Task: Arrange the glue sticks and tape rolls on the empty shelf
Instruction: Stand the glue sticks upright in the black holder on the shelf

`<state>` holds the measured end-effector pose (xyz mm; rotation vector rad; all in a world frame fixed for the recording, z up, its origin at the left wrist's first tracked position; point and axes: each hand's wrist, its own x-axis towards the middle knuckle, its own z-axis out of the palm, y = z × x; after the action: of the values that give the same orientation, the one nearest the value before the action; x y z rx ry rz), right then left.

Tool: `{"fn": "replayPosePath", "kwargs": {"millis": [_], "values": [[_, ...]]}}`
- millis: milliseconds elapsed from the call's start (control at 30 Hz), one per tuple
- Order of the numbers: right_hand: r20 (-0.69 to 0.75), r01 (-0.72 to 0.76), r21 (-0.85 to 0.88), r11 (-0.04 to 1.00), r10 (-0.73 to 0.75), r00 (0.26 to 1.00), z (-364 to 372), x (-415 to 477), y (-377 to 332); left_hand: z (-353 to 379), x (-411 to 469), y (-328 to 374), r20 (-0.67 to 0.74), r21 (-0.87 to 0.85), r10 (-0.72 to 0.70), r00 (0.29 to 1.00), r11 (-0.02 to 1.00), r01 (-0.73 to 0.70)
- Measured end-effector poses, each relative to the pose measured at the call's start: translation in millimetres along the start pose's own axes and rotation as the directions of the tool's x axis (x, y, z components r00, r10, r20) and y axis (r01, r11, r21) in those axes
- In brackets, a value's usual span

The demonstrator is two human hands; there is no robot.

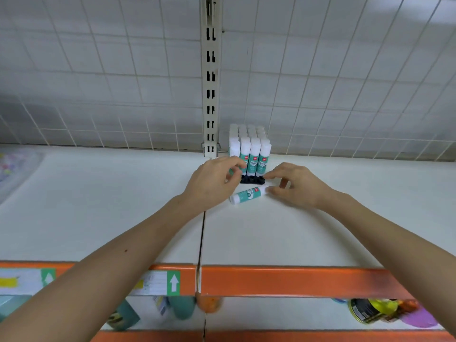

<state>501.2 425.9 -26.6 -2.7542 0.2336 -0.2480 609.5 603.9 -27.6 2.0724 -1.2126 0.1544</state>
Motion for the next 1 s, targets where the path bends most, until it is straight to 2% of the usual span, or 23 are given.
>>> {"fn": "replayPosePath", "kwargs": {"millis": [167, 300, 367, 433, 533, 600, 667, 733, 800, 900, 1000], "values": [[0.078, 0.032, -0.011, 0.999, -0.031, 0.996, 3, -1, -4, -1, -1, 0, 0.167, 0.037, -0.102, 0.981, 0.995, 0.097], [-0.014, 0.112, 0.041, 0.993, -0.111, 0.994, -7, 0, -8, -1, -1, 3, 0.362, 0.086, -0.147, 0.921, 0.989, 0.124], [-0.058, 0.135, 0.051, 0.990, -0.132, 0.990, -15, 3, -12, 1, 0, 6, 0.370, 0.065, -0.142, 0.918, 0.990, 0.127], [-0.122, 0.107, 0.082, 0.991, -0.097, 0.988, -22, 7, -19, 4, 2, 8, 0.320, -0.082, -0.184, 0.929, 0.972, 0.220], [-0.167, -0.017, 0.300, 0.954, 0.070, 0.984, -29, 13, -28, 9, 2, 10, 0.244, -0.318, -0.243, 0.939, 0.895, 0.314], [-0.172, -0.058, 0.412, 0.909, 0.140, 0.975, -28, 18, -31, 12, 2, 10, 0.229, -0.364, -0.254, 0.940, 0.873, 0.325], [-0.202, -0.059, 0.451, 0.891, 0.167, 0.965, -27, 22, -35, 13, 3, 9, 0.239, -0.378, -0.256, 0.937, 0.864, 0.333], [-0.242, -0.043, 0.428, 0.903, 0.160, 0.957, -26, 25, -40, 9, 4, 8, 0.253, -0.348, -0.259, 0.932, 0.875, 0.338], [-0.291, -0.017, 0.384, 0.923, 0.138, 0.947, -25, 29, -44, 3, 5, 4, 0.203, -0.228, -0.265, 0.943, 0.923, 0.308], [-0.364, 0.026, 0.335, 0.942, 0.103, 0.926, -23, 36, -46, -4, 3, -3, -0.046, -0.086, -0.218, 0.975, 0.973, 0.213], [-0.431, 0.069, 0.285, 0.956, 0.064, 0.900, -16, 42, -48, -4, 2, -13, -0.225, 0.008, -0.060, 0.973, 0.998, 0.063]]}}
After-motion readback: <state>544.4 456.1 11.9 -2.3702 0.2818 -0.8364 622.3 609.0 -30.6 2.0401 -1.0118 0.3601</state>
